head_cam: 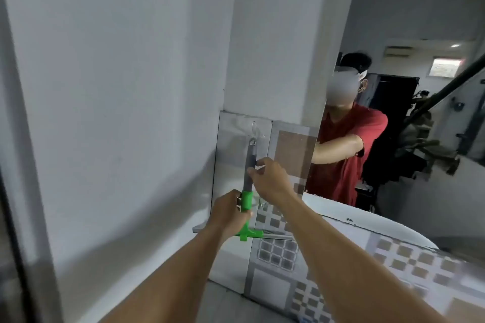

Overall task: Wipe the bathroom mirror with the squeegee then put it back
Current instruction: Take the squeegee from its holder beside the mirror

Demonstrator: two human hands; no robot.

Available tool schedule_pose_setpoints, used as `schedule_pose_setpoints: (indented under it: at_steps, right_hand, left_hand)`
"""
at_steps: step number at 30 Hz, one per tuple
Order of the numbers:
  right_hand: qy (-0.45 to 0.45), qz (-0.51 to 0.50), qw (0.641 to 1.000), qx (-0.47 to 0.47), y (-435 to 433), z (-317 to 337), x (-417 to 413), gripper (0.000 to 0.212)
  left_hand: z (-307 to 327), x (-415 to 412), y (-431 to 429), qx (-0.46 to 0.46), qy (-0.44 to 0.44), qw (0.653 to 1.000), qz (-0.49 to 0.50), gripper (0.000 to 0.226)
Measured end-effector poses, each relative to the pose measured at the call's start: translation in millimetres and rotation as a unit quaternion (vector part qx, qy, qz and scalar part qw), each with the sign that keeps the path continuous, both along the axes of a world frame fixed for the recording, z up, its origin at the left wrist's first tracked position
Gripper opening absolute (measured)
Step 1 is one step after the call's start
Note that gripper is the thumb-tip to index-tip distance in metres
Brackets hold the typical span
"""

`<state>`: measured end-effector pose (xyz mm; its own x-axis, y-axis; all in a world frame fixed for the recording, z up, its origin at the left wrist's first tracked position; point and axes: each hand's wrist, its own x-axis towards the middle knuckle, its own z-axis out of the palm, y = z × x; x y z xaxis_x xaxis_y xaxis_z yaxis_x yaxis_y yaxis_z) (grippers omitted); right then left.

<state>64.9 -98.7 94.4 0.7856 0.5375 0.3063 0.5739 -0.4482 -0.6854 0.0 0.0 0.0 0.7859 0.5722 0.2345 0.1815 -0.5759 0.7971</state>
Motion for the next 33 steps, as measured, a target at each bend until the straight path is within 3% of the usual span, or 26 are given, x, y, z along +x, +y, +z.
schedule_pose_setpoints:
  at_steps: [5, 10, 12, 21, 27, 29, 33]
  right_hand:
    - [0.039, -0.008, 0.999, 0.037, 4, -16, -2, 0.037]
    - [0.053, -0.012, 0.997, 0.059, 6, -5, -4, 0.033]
    - [0.039, -0.006, 0.994, 0.106, -25, 21, -13, 0.031]
    - [0.057, 0.014, 0.99, 0.13, -22, 30, -25, 0.027]
    - [0.053, 0.001, 0.98, 0.19, -94, 60, -46, 0.022]
    - [0.003, -0.031, 0.984, 0.173, -128, 69, -54, 0.026]
    - [-0.045, -0.093, 0.98, 0.172, -197, 81, -67, 0.061]
  left_hand:
    - [-17, -4, -12, -0.08, -0.044, 0.996, 0.017, 0.018]
    - [-8, -7, -11, -0.097, -0.053, 0.994, 0.021, 0.019]
    - [28, -26, -36, -0.054, -0.075, 0.995, 0.022, 0.02]
    - [30, -38, -44, -0.003, -0.102, 0.993, 0.055, 0.02]
    - [60, -62, -96, 0.076, -0.141, 0.987, 0.009, 0.019]
    - [72, -70, -115, 0.111, -0.142, 0.983, -0.021, 0.018]
    - [97, -87, -158, 0.173, -0.115, 0.976, -0.065, 0.011]
